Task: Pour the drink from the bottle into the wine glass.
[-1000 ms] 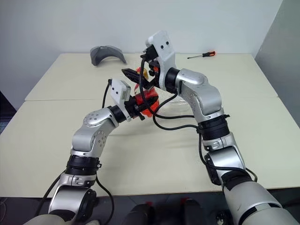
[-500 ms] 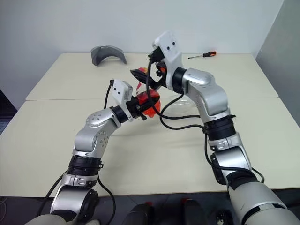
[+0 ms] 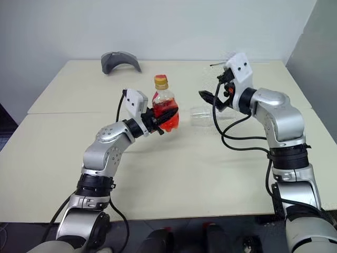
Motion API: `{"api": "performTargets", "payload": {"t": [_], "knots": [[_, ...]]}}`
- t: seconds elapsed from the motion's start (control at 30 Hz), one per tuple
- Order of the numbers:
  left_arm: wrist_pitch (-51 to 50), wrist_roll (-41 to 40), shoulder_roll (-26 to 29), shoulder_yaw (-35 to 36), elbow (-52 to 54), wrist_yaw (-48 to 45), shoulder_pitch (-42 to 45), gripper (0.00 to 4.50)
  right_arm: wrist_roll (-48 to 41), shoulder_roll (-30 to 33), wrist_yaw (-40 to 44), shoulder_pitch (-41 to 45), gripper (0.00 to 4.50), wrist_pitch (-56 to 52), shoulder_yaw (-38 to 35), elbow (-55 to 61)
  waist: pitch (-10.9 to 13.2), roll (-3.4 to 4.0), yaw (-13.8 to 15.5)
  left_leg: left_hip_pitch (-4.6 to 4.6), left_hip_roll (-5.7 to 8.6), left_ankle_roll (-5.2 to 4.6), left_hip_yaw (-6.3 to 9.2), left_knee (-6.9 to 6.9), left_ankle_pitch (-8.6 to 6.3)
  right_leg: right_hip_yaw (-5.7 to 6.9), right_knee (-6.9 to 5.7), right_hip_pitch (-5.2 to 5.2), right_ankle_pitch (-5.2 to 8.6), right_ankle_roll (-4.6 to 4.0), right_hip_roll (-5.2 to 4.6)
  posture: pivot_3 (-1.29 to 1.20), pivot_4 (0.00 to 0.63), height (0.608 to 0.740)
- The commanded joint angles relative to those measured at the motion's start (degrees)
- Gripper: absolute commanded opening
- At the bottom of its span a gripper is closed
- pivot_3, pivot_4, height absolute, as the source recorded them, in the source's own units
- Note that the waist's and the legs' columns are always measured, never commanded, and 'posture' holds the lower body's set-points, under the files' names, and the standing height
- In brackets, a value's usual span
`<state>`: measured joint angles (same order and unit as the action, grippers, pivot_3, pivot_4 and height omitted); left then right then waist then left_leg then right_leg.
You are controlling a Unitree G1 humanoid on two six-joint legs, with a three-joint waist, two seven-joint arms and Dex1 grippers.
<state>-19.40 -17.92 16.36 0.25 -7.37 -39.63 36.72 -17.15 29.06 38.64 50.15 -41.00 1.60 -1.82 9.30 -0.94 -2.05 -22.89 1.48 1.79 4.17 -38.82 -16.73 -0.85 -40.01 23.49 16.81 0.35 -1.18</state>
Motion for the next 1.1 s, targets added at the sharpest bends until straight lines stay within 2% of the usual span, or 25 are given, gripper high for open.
{"api": "performTargets", "payload": {"t": [0.03, 0.23, 0.57, 1.07, 1.1], "knots": [[1.68, -0.82, 0.06, 0.4, 2.18, -0.6, 1.51, 1.19, -2.74, 0.03, 1.57, -0.02, 4.5, -1.3, -0.89, 5.24, 0.0, 0.0, 0.04, 0.0, 0.0, -0.07, 0.01, 0.0, -0.04, 0.01, 0.0, 0.0, 0.0, 0.0, 0.0, 0.0, 0.15, 0.74], [1.89, -0.65, -0.33, 0.25, 1.65, -0.69, 1.96, 1.17, -9.13, -4.88, 2.77, 1.58, 4.5, -4.49, -1.31, 8.63, 0.0, 0.0, 0.18, 0.0, 0.0, -0.07, 0.04, -0.03, -0.04, 0.03, 0.01, -0.01, 0.0, 0.0, 0.0, 0.0, 0.15, 0.74], [1.74, -0.44, -0.9, 0.06, 1.6, -0.68, 2.44, 1.15, -8.92, -15.11, -3.26, 10.54, 4.5, -1.77, -1.38, -0.28, 0.0, 0.0, 0.19, 0.0, 0.02, 0.09, 0.06, -0.03, 0.05, 0.04, 0.01, 0.0, 0.0, 0.0, -0.01, 0.0, 0.15, 0.74], [1.85, -0.38, -0.6, 0.37, 2.04, -0.54, 2.0, 1.15, -9.55, -18.86, -0.96, 11.66, 4.5, -2.74, 1.11, -3.32, 0.0, 0.0, 0.19, 0.0, 0.03, 0.09, 0.06, -0.03, 0.05, 0.04, -0.01, 0.01, 0.0, 0.0, -0.01, 0.0, 0.15, 0.74], [1.85, -0.38, -0.59, 0.38, 2.11, -0.53, 1.97, 1.15, -9.45, -18.99, -1.19, 11.68, 4.33, -2.72, 1.07, -3.44, 0.0, 0.0, 0.18, 0.0, 0.03, 0.09, 0.07, -0.03, 0.05, 0.04, -0.01, 0.01, 0.0, 0.0, -0.01, 0.0, 0.15, 0.74]]}}
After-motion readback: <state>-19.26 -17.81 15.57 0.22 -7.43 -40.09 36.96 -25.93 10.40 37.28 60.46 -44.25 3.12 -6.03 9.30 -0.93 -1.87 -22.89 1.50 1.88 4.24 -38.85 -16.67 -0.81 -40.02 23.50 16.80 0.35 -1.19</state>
